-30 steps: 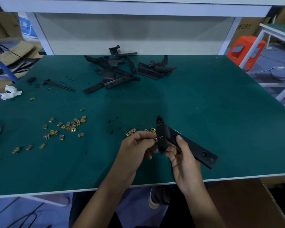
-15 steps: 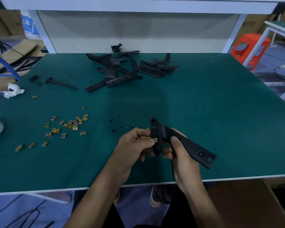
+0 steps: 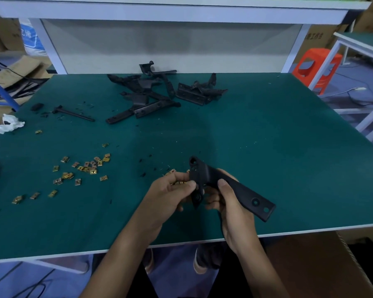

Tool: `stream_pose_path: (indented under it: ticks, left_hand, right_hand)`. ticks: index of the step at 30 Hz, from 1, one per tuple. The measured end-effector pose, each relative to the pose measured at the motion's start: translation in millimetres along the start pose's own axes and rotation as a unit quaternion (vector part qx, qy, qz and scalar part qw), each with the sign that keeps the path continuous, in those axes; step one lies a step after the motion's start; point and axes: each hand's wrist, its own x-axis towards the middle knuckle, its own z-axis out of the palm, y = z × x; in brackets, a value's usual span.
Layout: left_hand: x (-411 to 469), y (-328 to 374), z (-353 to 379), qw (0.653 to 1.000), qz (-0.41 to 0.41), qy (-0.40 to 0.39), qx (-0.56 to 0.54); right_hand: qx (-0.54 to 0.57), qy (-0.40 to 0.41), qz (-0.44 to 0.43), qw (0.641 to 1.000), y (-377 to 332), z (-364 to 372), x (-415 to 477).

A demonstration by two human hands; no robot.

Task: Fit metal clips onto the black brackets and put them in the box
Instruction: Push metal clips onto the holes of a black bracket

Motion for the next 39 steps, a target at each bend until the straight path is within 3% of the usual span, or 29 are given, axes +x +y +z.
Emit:
stream_pose_path:
  ticks: [3, 6, 9, 12, 16, 20, 24, 28, 33, 39]
  left_hand:
    - [11.6, -10.3, -9.8, 0.975, 0.069, 0.098, 0.188]
    - [28.5, -15.6, -24.3, 0.882, 0.141, 0.195, 0.404]
    - [49.4, -17.9, -33.5, 0.831, 0.141, 0.161, 0.513]
    - [66.2, -12.6, -34.5, 0.819, 0.12, 0.106, 0.551]
    - [76.2, -5.6, -38.1, 0.85, 0.095, 0.085, 0.511]
    - [64.9, -5.2, -36.7, 0.882, 0.125, 0.131, 0.435]
    - [46.6, 3.5, -29.6, 0.945, 0.121, 0.129, 0.277]
    - [30.4, 11.0, -16.4, 0.994, 0.071, 0.081, 0.019]
    - [21.9, 15.8, 0.5, 0.985, 0.019, 0.024, -0.172]
    - [17.9, 19.4, 15.8, 0.981, 0.008, 0.043, -0.19]
  right_hand:
    - [0.021, 0.03, 0.013, 0.999, -1.8, 2.0, -2.5]
    - [0.053, 0.054, 0.038, 0.996, -6.0, 3.3, -0.9]
    - [0.067, 0.055, 0.045, 0.995, -9.8, 4.1, 1.3]
    - [0.074, 0.056, 0.051, 0.994, -12.3, 4.9, 1.6]
    - [0.081, 0.059, 0.057, 0.993, -14.2, 5.4, 0.4]
    - [0.097, 0.06, 0.058, 0.992, -15.3, 4.5, 0.1]
    - [0.113, 0.056, 0.063, 0.99, -13.5, 3.5, 2.0]
    - [0.121, 0.043, 0.068, 0.989, -14.1, 2.5, 2.4]
    - [0.13, 0.026, 0.063, 0.989, -12.8, -1.2, 3.4]
    - [0.134, 0.019, 0.064, 0.989, -11.3, -3.5, 3.9]
